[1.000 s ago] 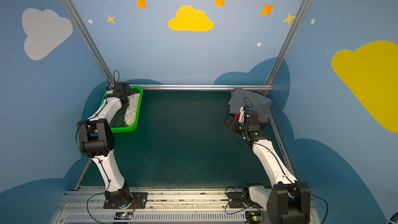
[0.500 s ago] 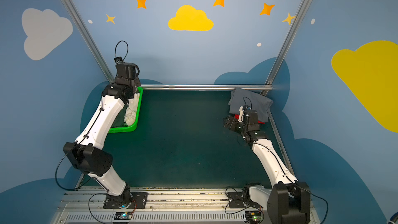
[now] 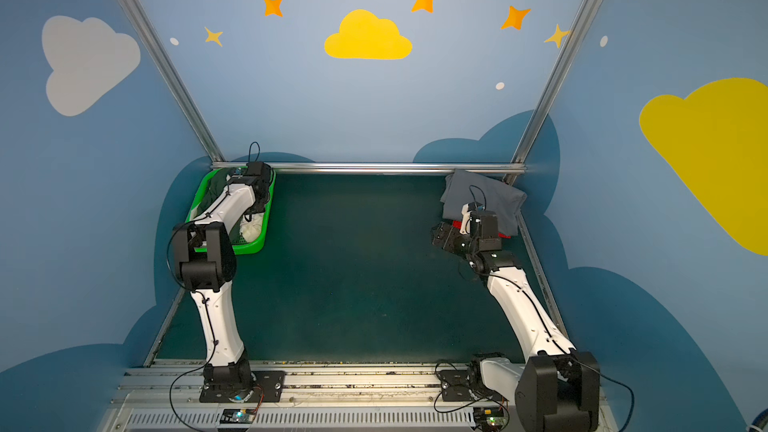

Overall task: Fold and stack the t-shirts
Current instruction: 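Grasp the dark green t-shirt with the left gripper and lift it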

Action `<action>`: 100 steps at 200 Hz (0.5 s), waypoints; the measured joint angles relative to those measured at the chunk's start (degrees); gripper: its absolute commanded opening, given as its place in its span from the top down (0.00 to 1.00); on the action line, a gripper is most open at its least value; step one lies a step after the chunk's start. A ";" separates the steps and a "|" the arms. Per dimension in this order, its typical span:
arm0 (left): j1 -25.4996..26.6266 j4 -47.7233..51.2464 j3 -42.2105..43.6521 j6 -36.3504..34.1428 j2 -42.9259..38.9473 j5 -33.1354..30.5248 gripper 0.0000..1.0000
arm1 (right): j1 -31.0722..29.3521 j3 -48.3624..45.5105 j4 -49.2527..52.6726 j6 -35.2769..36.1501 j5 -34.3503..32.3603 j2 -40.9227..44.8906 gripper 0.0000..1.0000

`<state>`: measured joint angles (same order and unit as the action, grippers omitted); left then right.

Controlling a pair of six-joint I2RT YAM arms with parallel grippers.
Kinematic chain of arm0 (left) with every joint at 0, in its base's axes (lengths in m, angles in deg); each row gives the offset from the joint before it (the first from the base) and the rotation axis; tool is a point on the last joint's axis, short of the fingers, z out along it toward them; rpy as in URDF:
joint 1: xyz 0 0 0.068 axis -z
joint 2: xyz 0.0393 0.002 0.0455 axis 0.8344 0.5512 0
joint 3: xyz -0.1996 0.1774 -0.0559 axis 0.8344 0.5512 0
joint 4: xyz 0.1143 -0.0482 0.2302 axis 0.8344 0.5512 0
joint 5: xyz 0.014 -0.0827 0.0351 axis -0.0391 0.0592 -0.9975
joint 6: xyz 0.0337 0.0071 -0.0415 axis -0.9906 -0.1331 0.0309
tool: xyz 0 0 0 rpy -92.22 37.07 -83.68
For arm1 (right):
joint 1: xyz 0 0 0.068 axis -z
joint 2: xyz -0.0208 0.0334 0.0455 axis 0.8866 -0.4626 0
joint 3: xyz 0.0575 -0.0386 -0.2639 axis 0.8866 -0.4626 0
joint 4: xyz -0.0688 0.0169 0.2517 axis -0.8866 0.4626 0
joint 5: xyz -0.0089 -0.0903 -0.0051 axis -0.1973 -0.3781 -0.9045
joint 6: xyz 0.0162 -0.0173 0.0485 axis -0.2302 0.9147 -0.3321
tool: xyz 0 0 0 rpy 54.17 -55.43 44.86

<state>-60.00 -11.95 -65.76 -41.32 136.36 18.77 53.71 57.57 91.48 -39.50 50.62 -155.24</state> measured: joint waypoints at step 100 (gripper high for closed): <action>-7.26 0.44 -4.04 -0.31 9.14 3.91 0.03 | 0.00 0.02 1.27 -1.53 0.70 -0.39 0.02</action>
<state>-67.25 -11.51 -69.81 -41.63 145.50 22.68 53.71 57.59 92.75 -41.03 51.32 -155.63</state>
